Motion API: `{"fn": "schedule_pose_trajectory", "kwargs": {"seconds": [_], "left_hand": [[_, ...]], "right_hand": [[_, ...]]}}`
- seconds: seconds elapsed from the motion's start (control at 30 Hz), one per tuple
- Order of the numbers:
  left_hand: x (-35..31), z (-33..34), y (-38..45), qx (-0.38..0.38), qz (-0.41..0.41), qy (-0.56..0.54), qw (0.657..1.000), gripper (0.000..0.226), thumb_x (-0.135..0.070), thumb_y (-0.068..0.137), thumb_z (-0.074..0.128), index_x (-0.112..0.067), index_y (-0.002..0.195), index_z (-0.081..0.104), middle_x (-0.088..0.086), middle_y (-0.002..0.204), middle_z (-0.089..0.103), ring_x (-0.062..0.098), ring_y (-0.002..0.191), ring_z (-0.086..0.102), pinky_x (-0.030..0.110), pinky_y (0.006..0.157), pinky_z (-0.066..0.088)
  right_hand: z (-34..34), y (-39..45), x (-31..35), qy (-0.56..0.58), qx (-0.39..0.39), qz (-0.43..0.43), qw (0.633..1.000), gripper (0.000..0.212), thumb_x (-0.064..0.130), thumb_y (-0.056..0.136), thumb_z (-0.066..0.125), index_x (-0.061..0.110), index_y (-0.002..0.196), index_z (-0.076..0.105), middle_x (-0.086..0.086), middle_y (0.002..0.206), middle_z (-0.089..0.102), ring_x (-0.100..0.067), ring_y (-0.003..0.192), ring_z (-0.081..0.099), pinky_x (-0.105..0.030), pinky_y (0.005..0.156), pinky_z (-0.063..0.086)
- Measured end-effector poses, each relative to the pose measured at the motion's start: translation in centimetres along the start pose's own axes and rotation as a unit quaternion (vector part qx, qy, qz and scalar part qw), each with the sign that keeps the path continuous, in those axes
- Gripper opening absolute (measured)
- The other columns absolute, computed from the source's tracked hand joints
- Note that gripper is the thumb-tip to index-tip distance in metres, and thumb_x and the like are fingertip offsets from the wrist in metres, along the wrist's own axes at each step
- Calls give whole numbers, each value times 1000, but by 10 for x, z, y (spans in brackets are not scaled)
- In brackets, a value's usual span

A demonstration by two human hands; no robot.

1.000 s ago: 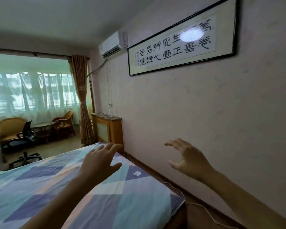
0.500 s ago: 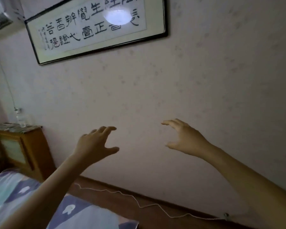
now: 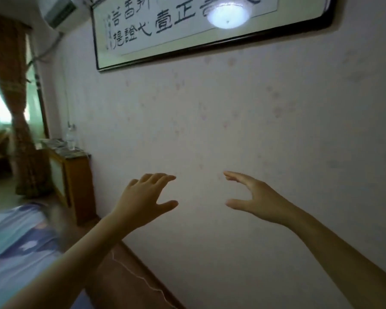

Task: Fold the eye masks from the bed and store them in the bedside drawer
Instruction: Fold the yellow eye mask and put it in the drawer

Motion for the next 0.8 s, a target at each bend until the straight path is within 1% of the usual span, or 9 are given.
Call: {"fn": "schedule_pose_trajectory", "kwargs": {"seconds": [0.1, 0.2, 0.3, 0.4, 0.47, 0.6, 0.73, 0.8], "left_hand": [[57, 18, 32, 0, -79, 24, 997, 73, -67, 85, 45, -38, 148, 19, -10, 151, 37, 15, 135, 39, 39, 105, 37], [113, 34, 61, -6, -136, 57, 989, 76, -66, 85, 47, -38, 148, 16, -10, 148, 41, 14, 133, 41, 38, 103, 39], [163, 53, 95, 11, -184, 75, 980, 76, -64, 86, 48, -38, 148, 15, -8, 150, 39, 15, 133, 42, 38, 104, 38], [204, 64, 130, 17, -210, 84, 974, 75, -64, 85, 50, -38, 148, 17, -7, 149, 40, 17, 132, 44, 39, 101, 40], [229, 71, 150, 14, -226, 85, 970, 76, -64, 84, 51, -38, 147, 19, -7, 148, 42, 17, 131, 44, 39, 101, 41], [284, 93, 188, 1, -258, 99, 961, 78, -68, 81, 52, -40, 146, 19, -10, 149, 39, 14, 130, 46, 36, 100, 42], [350, 121, 226, -2, -290, 100, 952, 80, -69, 80, 53, -41, 146, 17, -13, 150, 36, 10, 128, 46, 35, 102, 40], [387, 130, 245, 1, -300, 120, 946, 82, -67, 80, 55, -39, 147, 17, -12, 150, 37, 12, 130, 43, 35, 103, 39]], "right_hand": [[35, 92, -4, 31, 32, -65, 997, 72, 39, 84, 66, 42, 143, 26, 17, 144, 42, -3, 132, 38, -25, 101, 31], [74, 174, 1, 38, 61, -125, 990, 76, 40, 83, 66, 44, 144, 20, 17, 143, 42, -5, 131, 39, -29, 102, 34], [108, 245, 6, 52, 83, -162, 982, 78, 43, 82, 65, 44, 145, 19, 17, 144, 41, -6, 131, 39, -31, 104, 35], [127, 309, 6, 39, 105, -196, 974, 76, 44, 82, 64, 44, 144, 20, 16, 146, 40, -5, 132, 38, -33, 105, 36], [136, 350, 4, 34, 116, -215, 969, 75, 44, 83, 64, 44, 144, 21, 16, 146, 38, -4, 132, 37, -31, 105, 36], [156, 437, 4, 55, 111, -242, 962, 71, 43, 83, 65, 43, 142, 25, 17, 144, 40, -2, 127, 40, -31, 103, 39], [204, 535, 13, 77, 117, -283, 949, 69, 43, 83, 65, 45, 141, 27, 18, 144, 39, -1, 125, 42, -28, 99, 41], [234, 588, 24, 68, 119, -318, 938, 69, 44, 83, 64, 46, 140, 26, 18, 146, 37, -1, 127, 40, -25, 96, 39]]}}
Point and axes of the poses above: each hand's wrist, its own y-axis towards the middle knuckle, its own z-axis out of the palm, x = y × z, the point moved 4 cm from there along y, towards the middle knuckle
